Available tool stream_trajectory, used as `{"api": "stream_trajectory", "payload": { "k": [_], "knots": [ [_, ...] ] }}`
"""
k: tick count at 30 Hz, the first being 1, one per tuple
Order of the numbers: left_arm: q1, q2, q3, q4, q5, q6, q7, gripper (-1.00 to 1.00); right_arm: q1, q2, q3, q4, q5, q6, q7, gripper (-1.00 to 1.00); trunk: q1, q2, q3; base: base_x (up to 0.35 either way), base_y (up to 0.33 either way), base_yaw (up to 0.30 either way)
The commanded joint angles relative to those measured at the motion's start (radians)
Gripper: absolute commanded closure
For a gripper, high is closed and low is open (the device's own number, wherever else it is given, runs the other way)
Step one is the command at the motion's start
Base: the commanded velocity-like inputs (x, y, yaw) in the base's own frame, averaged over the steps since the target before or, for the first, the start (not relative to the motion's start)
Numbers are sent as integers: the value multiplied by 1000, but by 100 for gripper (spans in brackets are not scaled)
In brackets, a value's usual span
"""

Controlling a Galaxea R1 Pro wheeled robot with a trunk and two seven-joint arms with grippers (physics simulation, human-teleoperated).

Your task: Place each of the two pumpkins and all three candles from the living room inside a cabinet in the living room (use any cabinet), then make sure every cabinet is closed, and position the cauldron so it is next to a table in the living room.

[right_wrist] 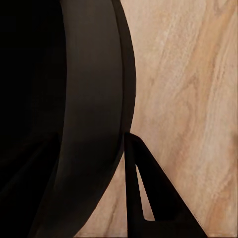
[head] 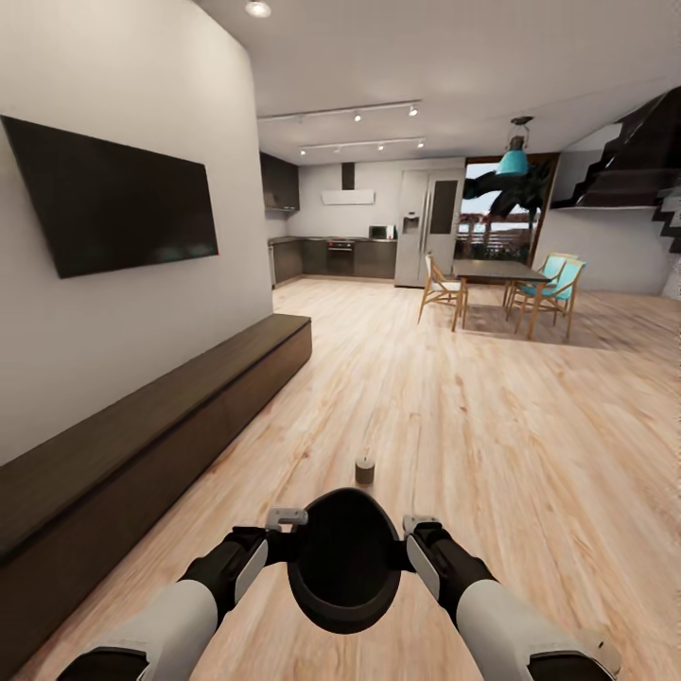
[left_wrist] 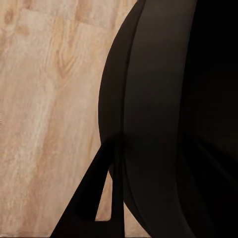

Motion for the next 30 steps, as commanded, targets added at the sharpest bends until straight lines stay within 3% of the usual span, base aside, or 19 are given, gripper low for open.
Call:
{"api": "stream_trajectory", "payload": {
  "k": [1, 20, 30],
  "knots": [
    [0, 1, -2, 0, 30, 8, -12, 100, -1, -1, 5, -31, -35, -1, 42, 100, -5, 7, 2, -341, 0, 0],
    [0, 0, -2, 0, 30, 9, -12, 100, -1, 1, 6, -30, -36, -1, 42, 100, -78, 140, 62, -341, 0, 0],
    [0, 2, -2, -1, 30, 9, -14, 100, -1, 0, 5, -30, -36, 0, 42, 100, -78, 140, 62, -207, 0, -152]
  ]
}}
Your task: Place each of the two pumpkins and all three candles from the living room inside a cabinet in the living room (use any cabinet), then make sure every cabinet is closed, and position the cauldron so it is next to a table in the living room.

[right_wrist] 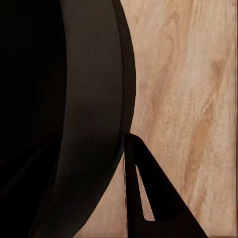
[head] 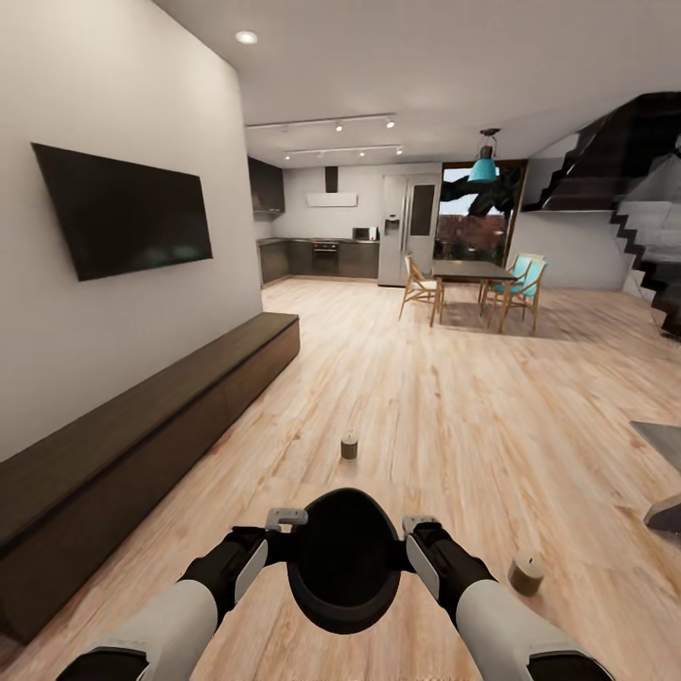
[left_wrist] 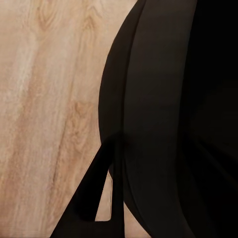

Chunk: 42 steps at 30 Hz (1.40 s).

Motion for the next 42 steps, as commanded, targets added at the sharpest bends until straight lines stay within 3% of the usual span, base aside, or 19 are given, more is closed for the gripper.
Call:
{"api": "stream_trajectory", "payload": {
  "k": [1, 42],
  "knots": [
    [0, 1, -2, -1, 30, 8, -14, 100, -1, 0, 5, -30, -34, 0, 44, 100, 0, -1, -1, -29, 0, -267],
    [1, 1, -1, -10, 29, 6, -11, 100, -1, -2, 4, -30, -34, 1, 44, 100, 0, -1, -4, -1, 0, -276]
  ]
}}
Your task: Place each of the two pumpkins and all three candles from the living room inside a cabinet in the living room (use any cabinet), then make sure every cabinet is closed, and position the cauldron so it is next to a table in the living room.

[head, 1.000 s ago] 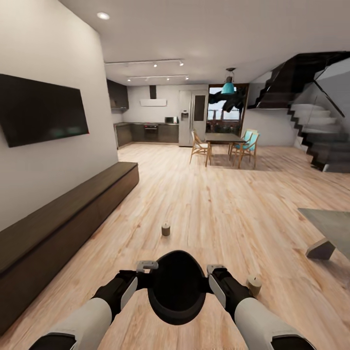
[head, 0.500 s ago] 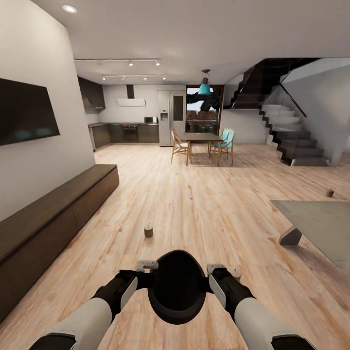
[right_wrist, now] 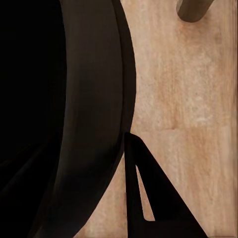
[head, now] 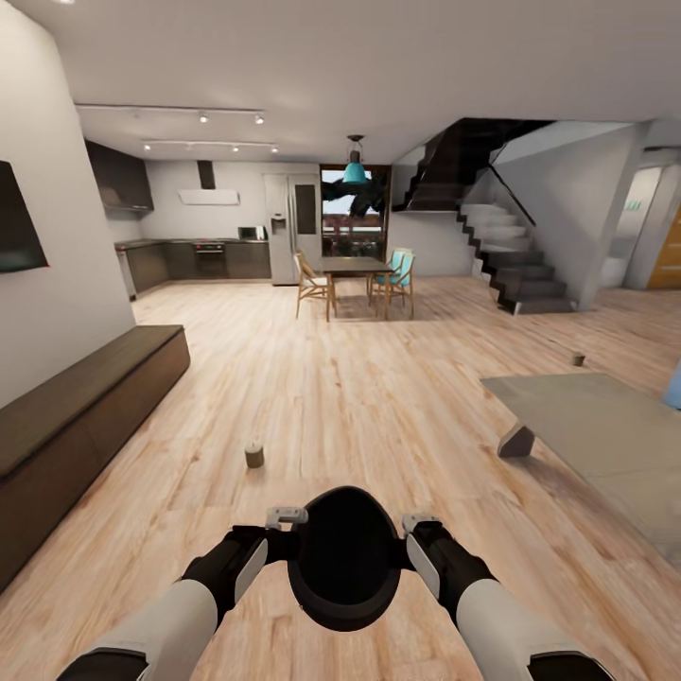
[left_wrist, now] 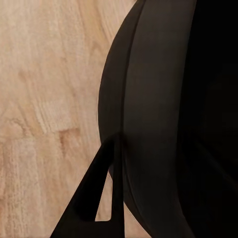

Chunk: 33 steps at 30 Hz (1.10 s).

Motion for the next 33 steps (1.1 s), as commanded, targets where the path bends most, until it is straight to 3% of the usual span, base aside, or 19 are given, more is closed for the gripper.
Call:
{"api": "stream_trajectory", "payload": {
  "k": [1, 33],
  "knots": [
    [0, 2, -4, -1, 32, 8, -9, 100, -1, -1, 3, -22, -35, 1, 40, 100, 0, -1, -2, 0, 0, -255],
    [0, 2, -4, -1, 32, 6, -9, 100, -1, -3, 2, -22, -35, 1, 40, 100, 0, -1, -34, 0, 0, -226]
  ]
}}
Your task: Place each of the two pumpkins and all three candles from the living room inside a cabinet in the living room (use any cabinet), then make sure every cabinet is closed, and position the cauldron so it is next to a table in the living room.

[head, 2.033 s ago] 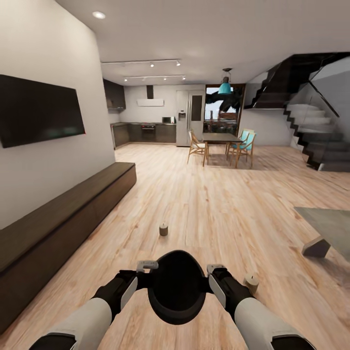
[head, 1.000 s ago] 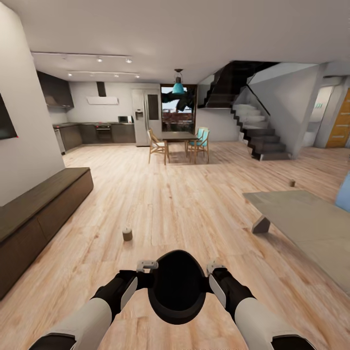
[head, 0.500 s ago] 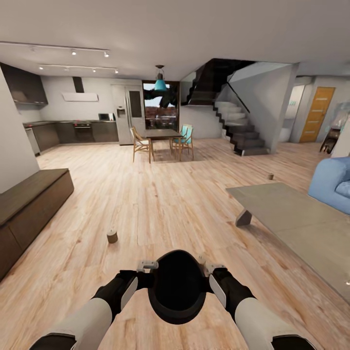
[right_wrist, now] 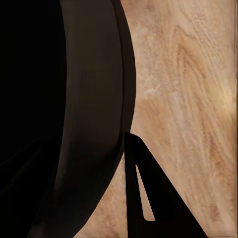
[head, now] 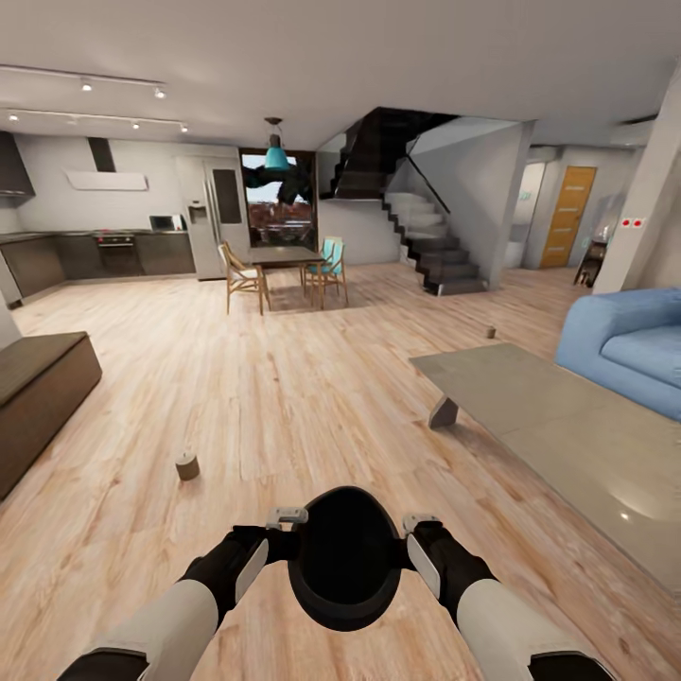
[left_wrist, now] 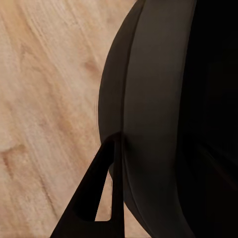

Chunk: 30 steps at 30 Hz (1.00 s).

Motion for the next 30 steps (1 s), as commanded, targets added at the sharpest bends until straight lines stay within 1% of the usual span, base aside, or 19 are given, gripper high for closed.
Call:
{"api": "stream_trajectory", "payload": {
  "k": [1, 30],
  "knots": [
    [0, 4, -4, -1, 31, 7, -11, 100, -1, -1, 2, -21, -36, 1, 38, 100, 0, -1, -2, 0, 0, -221],
    [0, 2, -4, -1, 32, 7, -13, 100, -1, -1, 1, -21, -36, 0, 38, 100, 0, -1, -34, 0, 0, -219]
  ]
}}
